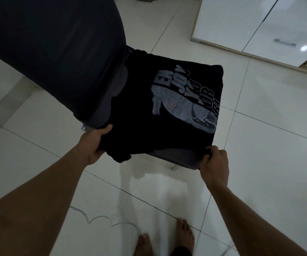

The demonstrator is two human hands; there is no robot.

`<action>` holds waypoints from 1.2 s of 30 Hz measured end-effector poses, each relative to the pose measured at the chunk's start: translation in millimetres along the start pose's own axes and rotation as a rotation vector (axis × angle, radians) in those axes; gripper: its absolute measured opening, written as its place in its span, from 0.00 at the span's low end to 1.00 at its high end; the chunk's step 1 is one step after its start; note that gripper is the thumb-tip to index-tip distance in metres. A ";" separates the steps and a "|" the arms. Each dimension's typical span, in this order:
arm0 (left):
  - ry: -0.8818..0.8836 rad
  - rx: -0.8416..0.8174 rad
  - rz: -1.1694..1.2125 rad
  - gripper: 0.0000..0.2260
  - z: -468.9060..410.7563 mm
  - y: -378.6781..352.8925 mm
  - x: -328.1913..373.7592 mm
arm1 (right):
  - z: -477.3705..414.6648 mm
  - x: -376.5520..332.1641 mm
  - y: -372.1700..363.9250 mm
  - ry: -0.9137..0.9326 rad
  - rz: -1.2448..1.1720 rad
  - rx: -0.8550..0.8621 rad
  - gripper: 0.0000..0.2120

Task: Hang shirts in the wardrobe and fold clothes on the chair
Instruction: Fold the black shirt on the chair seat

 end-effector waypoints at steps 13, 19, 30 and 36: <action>0.209 -0.029 -0.120 0.18 19.0 10.6 -26.3 | 2.1 -2.6 1.7 -0.005 0.029 -0.015 0.14; 0.111 0.014 -0.332 0.12 10.6 8.3 -22.7 | 1.3 -3.9 2.7 0.003 0.055 -0.011 0.14; 0.067 -0.048 -0.221 0.18 -1.0 8.8 -22.0 | 2.1 -5.5 2.4 0.020 0.078 -0.017 0.13; -0.091 0.188 -0.589 0.09 -5.0 31.4 -20.2 | 1.4 -5.4 3.2 0.031 0.105 -0.014 0.14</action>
Point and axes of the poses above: each hand's wrist, its own z-axis away from the middle knuckle, its own y-axis out of the back of the hand, x = y × z, the point moved 6 cm from there along -z, towards the middle knuckle, and after that the axes turned 15 degrees about -y, right-handed, at the moved point
